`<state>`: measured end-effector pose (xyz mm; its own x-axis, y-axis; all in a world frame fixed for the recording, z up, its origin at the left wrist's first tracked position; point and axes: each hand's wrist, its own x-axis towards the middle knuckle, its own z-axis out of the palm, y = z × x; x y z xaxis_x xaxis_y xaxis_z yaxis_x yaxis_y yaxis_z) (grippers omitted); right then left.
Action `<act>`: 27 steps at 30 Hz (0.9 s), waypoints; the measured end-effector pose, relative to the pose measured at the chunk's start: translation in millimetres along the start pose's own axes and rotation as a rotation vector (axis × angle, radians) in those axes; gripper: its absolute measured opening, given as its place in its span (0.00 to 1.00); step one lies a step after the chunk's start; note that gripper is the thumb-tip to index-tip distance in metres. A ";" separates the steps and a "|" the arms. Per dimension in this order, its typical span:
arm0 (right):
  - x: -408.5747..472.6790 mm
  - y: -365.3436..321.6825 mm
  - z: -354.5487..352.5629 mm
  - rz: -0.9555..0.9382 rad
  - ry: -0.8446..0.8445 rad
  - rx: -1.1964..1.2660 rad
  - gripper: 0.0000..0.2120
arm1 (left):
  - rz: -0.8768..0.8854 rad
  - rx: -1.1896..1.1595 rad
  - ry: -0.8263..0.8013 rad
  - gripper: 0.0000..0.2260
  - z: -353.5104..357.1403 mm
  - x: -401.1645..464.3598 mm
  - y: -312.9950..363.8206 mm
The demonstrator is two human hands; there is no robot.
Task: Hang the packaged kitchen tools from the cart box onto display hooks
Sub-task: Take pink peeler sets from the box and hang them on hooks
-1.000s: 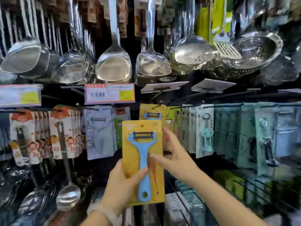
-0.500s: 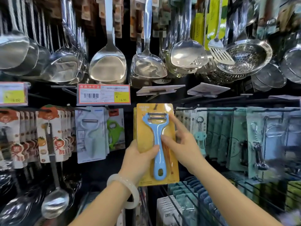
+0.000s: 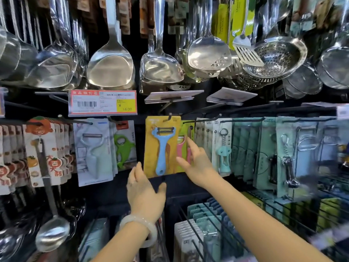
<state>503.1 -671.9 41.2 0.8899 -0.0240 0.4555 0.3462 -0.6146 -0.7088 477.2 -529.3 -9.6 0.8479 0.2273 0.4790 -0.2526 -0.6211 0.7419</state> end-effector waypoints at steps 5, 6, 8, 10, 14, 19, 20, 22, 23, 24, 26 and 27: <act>-42.2 20.4 -25.3 -0.104 0.048 -0.236 0.32 | 0.380 0.264 -0.176 0.37 23.4 -29.6 31.4; -50.4 26.7 -31.9 -0.116 0.063 -0.316 0.31 | 0.432 0.308 -0.232 0.37 33.1 -35.5 39.0; -67.2 45.3 -47.3 -0.104 0.084 -0.541 0.31 | 0.517 0.381 -0.320 0.37 55.7 -49.2 55.4; -88.2 68.4 -67.2 -0.057 0.075 -0.710 0.30 | 0.583 0.427 -0.403 0.37 80.2 -65.5 72.4; -141.6 120.6 -125.7 0.158 0.016 -0.860 0.27 | 0.681 0.395 -0.628 0.33 133.4 -106.5 113.7; -217.3 177.8 -209.3 0.425 -0.039 -0.944 0.27 | 0.833 0.352 -0.797 0.32 201.6 -170.9 172.0; -232.7 187.1 -226.4 0.469 -0.038 -0.949 0.27 | 0.855 0.348 -0.832 0.33 216.8 -186.6 184.3; -264.3 203.7 -262.4 0.547 -0.029 -0.975 0.28 | 0.901 0.340 -0.893 0.34 247.4 -221.4 210.7; -279.8 212.0 -280.0 0.586 -0.017 -0.983 0.28 | 0.926 0.333 -0.916 0.35 261.9 -239.1 224.1; -296.0 220.6 -298.4 0.626 -0.003 -0.988 0.28 | 0.951 0.324 -0.939 0.35 276.2 -257.6 238.0; -328.1 239.0 -333.8 0.696 0.023 -1.006 0.28 | 0.990 0.303 -0.993 0.34 301.1 -293.9 265.0; -344.9 247.6 -350.6 0.730 0.031 -1.010 0.28 | 1.010 0.289 -1.020 0.33 312.6 -311.9 277.9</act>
<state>177.8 -1092.3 -102.5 0.7657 -0.6250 0.1522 -0.6212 -0.7798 -0.0770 288.2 -1007.3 -99.5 0.3568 -0.9285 0.1031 -0.9309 -0.3441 0.1224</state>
